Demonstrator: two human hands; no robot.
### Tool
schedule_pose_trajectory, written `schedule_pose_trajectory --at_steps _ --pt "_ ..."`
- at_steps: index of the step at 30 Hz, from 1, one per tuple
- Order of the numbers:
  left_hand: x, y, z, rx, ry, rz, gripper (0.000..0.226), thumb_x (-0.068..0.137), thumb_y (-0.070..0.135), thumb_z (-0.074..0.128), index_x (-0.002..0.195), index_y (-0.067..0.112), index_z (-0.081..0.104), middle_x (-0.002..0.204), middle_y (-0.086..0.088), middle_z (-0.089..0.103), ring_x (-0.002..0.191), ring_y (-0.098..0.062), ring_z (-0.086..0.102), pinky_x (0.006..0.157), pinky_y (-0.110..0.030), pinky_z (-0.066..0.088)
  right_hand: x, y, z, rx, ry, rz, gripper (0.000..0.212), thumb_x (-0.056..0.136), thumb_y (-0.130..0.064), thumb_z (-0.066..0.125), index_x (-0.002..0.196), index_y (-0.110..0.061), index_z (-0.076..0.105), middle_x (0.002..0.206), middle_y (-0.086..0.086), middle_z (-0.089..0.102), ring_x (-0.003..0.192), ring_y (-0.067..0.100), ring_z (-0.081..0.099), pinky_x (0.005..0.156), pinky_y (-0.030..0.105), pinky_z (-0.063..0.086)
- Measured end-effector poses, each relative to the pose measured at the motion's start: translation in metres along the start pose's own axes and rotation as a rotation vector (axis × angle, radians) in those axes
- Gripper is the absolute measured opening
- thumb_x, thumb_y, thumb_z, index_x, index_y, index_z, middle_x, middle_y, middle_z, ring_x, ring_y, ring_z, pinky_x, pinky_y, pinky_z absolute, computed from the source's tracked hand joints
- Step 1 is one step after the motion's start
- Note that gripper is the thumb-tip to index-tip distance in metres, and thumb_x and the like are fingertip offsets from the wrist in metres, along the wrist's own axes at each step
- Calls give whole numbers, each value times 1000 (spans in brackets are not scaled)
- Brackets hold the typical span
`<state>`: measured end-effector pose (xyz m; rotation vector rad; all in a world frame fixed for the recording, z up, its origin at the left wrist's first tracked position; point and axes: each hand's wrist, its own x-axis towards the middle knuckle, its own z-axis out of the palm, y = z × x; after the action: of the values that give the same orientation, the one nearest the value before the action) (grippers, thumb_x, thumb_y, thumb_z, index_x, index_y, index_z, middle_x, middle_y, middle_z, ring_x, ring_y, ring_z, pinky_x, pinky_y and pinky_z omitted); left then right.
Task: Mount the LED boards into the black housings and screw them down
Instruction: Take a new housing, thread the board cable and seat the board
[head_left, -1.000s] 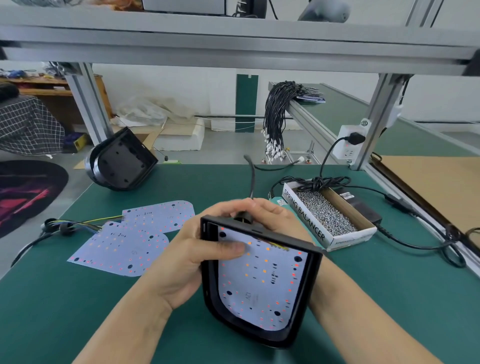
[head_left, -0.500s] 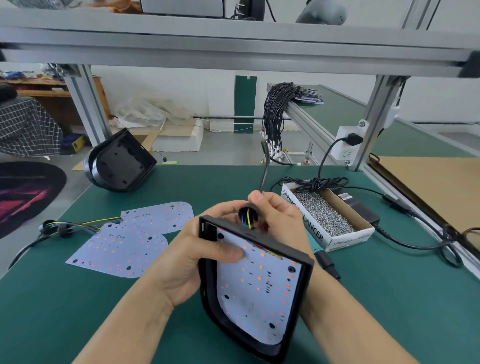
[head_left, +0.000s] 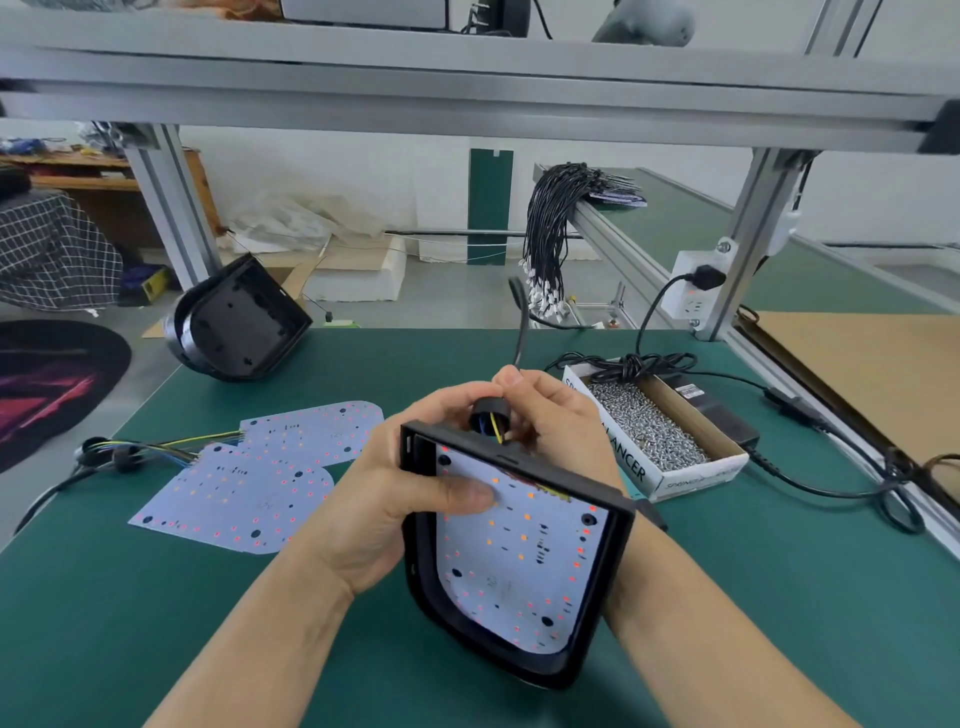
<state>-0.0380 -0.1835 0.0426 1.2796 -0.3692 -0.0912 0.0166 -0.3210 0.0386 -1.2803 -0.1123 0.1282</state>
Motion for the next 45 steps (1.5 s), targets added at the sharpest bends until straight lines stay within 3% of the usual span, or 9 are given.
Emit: schedule_pose_trajectory --at_steps 14,17,20,22,24,28,32,37,45 --pt "-5 8 -7 173 -67 71 45 50 11 76 94 23 74 87 3 72 81 -11 67 73 -15 49 -6 -6 -5 69 23 -24 18 89 -18 62 72 -13 62 48 -12 41 47 3 43 56 22 45" --pt "-11 12 -11 315 -87 72 60 50 14 75 108 26 70 103 2 72 94 -13 65 73 -20 50 -12 -9 -13 124 -197 161 36 83 -50 54 76 -19 71 65 -4 53 63 9 49 60 23 43" --pt "-15 10 -12 310 -99 44 58 63 13 77 114 26 54 90 -28 64 77 -27 55 66 -31 43 -19 -16 -20 -21 -481 284 47 73 -65 61 85 -22 76 84 -1 67 78 17 52 74 35 38" --pt "-15 8 -12 286 -79 52 49 68 12 78 105 26 49 81 -30 62 70 -24 53 64 -29 44 -19 -21 -25 -52 -557 270 42 75 -52 66 98 -19 75 88 -1 70 83 23 51 80 38 33" --pt "-15 5 -12 272 -44 67 45 68 8 78 99 26 50 73 -19 63 65 -21 52 61 -23 45 -20 -29 -28 2 -613 242 32 86 -30 59 110 -11 68 73 -10 70 68 11 58 71 21 43" --pt "-17 1 -13 298 22 113 35 62 16 81 88 29 62 71 0 62 62 -12 52 59 -15 44 -16 -34 -32 105 -591 248 15 80 -4 70 90 -12 77 77 -4 73 58 2 66 54 13 51" --pt "-17 -6 -12 290 108 183 36 60 14 85 90 31 73 80 15 66 72 -4 60 66 -13 48 -15 -32 -39 43 -575 231 18 69 -15 79 87 -16 79 83 -1 74 70 6 69 62 15 53" --pt "-17 -12 -12 225 161 154 47 51 48 89 92 30 76 84 13 70 78 -6 63 73 -17 50 -17 -35 -45 47 -550 273 23 69 -19 74 89 -7 77 86 2 74 70 10 70 65 18 55" --pt "-16 -12 -11 199 150 166 47 52 48 89 93 31 76 84 13 70 77 -5 63 73 -17 50 -23 -41 -38 85 -588 315 22 81 -9 61 94 -13 78 77 -1 73 63 4 68 62 15 53"
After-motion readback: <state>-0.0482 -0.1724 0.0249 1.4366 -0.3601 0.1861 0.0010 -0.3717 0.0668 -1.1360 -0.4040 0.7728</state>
